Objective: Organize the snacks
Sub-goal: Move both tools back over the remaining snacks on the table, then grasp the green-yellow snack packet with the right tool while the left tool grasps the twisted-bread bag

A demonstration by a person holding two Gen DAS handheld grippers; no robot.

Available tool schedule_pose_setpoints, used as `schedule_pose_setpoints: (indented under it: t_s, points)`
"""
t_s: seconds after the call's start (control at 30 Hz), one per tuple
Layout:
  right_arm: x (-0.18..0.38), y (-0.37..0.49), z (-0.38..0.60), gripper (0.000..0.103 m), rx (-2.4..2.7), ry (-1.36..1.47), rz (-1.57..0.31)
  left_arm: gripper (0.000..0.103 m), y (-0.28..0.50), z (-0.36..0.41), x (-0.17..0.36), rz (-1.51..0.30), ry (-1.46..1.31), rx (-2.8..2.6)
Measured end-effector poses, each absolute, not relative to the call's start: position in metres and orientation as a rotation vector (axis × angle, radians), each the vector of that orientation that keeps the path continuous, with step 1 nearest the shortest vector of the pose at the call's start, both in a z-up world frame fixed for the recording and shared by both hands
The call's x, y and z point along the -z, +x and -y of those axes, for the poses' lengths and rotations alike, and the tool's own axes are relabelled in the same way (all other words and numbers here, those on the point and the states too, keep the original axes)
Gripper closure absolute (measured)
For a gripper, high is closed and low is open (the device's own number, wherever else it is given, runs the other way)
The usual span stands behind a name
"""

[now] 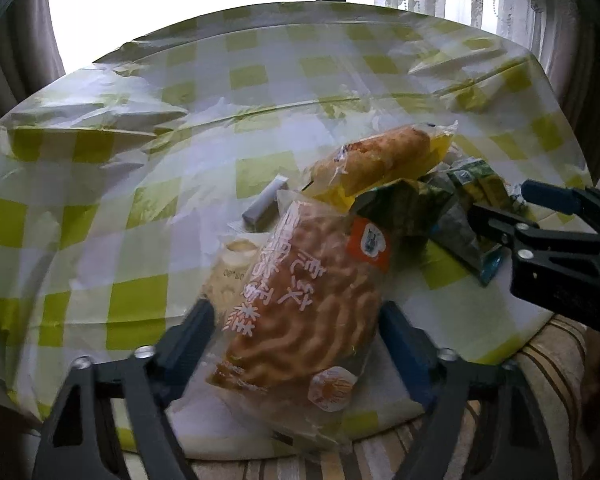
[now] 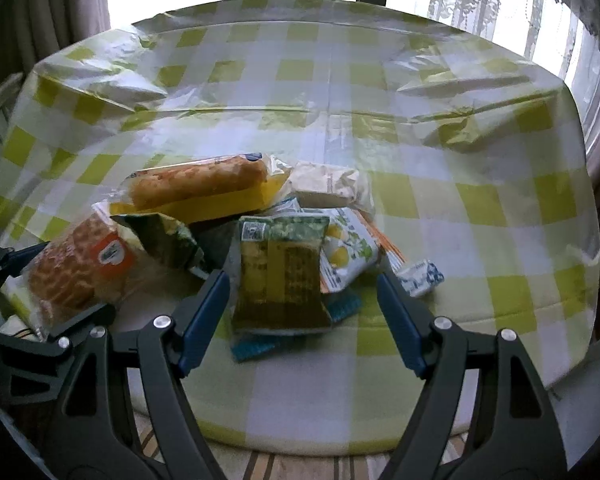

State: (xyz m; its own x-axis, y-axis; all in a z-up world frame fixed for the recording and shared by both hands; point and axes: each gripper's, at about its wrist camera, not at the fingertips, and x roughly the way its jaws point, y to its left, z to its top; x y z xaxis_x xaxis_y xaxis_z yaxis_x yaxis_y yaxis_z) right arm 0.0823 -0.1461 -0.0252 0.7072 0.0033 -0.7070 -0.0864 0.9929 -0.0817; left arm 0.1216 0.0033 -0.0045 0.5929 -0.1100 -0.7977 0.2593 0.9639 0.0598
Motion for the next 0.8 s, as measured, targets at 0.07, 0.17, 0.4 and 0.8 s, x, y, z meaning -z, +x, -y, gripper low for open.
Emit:
schedule_pose_setpoints:
  t_s: [0.07,0.17,0.4,0.8]
  points:
    - [0.028,0.085,0.144,0.025,-0.044,-0.127,-0.789,0.033,0.12,-0.005,0.005,-0.902,0.165,0.223]
    - [0.033,0.087,0.143,0.035,-0.059,-0.125,-0.8,0.036,0.118,-0.008,0.004,-0.886,0.15,0.232]
    - [0.032,0.082,0.141,0.059,-0.07,-0.131,-0.782,0.044,0.11,-0.015,-0.002,-0.842,0.098,0.265]
    - [0.023,0.061,0.149,0.061,-0.076,-0.094,-0.754,0.047,0.089,-0.021,-0.018,-0.779,0.018,0.285]
